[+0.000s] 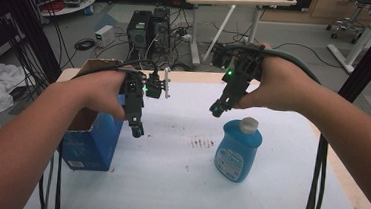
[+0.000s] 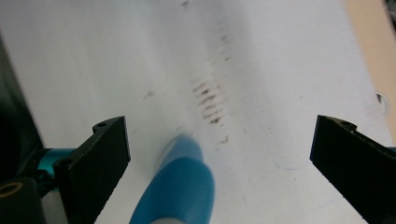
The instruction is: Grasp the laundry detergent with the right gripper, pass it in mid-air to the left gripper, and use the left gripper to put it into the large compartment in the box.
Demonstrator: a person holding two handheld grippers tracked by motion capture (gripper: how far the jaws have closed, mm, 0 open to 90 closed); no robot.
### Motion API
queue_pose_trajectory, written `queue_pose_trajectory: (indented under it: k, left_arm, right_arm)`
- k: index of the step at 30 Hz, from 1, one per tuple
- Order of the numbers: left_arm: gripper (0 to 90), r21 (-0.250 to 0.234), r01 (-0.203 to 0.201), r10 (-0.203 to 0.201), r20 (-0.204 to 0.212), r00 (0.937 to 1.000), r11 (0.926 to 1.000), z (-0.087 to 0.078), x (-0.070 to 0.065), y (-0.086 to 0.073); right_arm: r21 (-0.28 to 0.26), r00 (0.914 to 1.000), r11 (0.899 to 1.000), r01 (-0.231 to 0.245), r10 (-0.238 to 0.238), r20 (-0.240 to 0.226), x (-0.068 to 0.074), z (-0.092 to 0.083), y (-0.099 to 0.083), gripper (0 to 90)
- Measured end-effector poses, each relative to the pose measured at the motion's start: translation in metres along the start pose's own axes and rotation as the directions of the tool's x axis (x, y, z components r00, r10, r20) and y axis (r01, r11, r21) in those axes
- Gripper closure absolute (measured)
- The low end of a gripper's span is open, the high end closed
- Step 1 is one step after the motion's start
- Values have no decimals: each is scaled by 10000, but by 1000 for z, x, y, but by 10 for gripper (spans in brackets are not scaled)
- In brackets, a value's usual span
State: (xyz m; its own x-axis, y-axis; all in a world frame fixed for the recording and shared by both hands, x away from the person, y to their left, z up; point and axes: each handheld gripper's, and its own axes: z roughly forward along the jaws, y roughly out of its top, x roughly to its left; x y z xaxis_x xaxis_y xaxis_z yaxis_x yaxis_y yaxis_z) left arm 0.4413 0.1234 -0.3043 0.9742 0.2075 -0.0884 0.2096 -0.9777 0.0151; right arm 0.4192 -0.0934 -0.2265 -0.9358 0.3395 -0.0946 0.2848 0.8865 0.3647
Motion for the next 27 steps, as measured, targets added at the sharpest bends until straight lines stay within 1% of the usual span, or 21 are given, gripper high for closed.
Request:
queue_pose_trajectory:
  k: [1, 3, 5, 6, 7, 8, 10, 12, 14, 15, 16, 18, 19, 20, 21, 22, 25, 27]
  left_arm:
    - [18, -2, -3, 3, 15, 10000, 10000, 0, 0, 0]
    - [18, -13, -20, 20, -11, 10000, 10000, 0, 0, 1]
    - [18, 39, -39, 39, -23, 10000, 10000, 1, 0, 1]
    - [18, 55, -47, 47, -29, 10000, 10000, 1, -1, 1]
    - [18, 55, -47, 47, -29, 10000, 10000, 1, -1, 1]
    - [18, 40, -85, 85, -51, 10000, 10000, 1, -1, 1]
    - [18, 71, -76, 77, -28, 10000, 9999, 0, -1, 1]
    - [18, 55, -47, 47, -27, 10000, 10000, 0, -2, 1]
    - [18, 41, -59, 59, -47, 10000, 10000, 0, -2, 1]
    - [18, 64, -132, 132, -62, 9999, 9999, 0, -2, 1]
    - [18, 76, -120, 121, -62, 9999, 9999, 0, -2, 2]
    - [18, 116, -133, 133, -56, 9999, 9998, 0, -3, 2]
    - [18, 121, -124, 125, -53, 9999, 9999, 0, -3, 3]
    - [18, 121, -124, 125, -53, 9999, 9999, 0, -3, 3]
    - [18, 150, -173, 174, -52, 9998, 9997, 0, -4, 3]
    - [18, 165, -194, 196, -73, 9998, 9997, 1, -5, 4]
    - [18, 160, -268, 270, -85, 9996, 9995, 1, -6, 5]
    - [18, 163, -278, 279, -92, 9996, 9995, 0, -8, 6]
  right_arm:
    - [-283, 9993, 9989, -362, 364, 91, -4, -1, -3, 39]
    - [-828, 9952, 9924, -912, 939, 290, -10, -4, -10, 39]
    - [-1285, 9880, 9820, -1384, 1459, 514, -15, -7, -18, 39]
    - [-1512, 9836, 9753, -1612, 1714, 570, -17, -9, -22, 39]
    - [-1512, 9836, 9753, -1612, 1714, 570, -17, -9, -22, 39]
    - [-1955, 9743, 9605, -1979, 2146, 683, -20, -13, -32, 39]
    - [-2356, 9675, 9460, -2226, 2441, 662, -22, -17, -44, 39]
    - [-2673, 9610, 9346, -2345, 2644, 813, -23, -20, -58, 38]
    - [-2896, 9558, 9242, -2490, 2828, 807, -22, -21, -73, 38]
    - [-3010, 9528, 9184, -2566, 2928, 810, -21, -21, -80, 39]
    - [-3133, 9514, 9126, -2627, 2991, 735, -21, -22, -87, 39]
    - [-3344, 9451, 9000, -2796, 3193, 692, -18, -25, -100, 38]
    - [-3458, 9463, 8954, -2803, 3183, 571, -17, -26, -106, 38]
    - [-3594, 9470, 8912, -2767, 3164, 555, -15, -28, -112, 38]
    - [-3594, 9470, 8912, -2767, 3164, 555, -15, -28, -112, 38]
    - [-3735, 9485, 8884, -2669, 3107, 612, -10, -29, -124, 38]
    - [-4090, 9439, 8707, -2732, 3245, 603, -2, -30, -141, 37]
    - [-4284, 9448, 8625, -2694, 3229, 560, 3, -29, -151, 37]
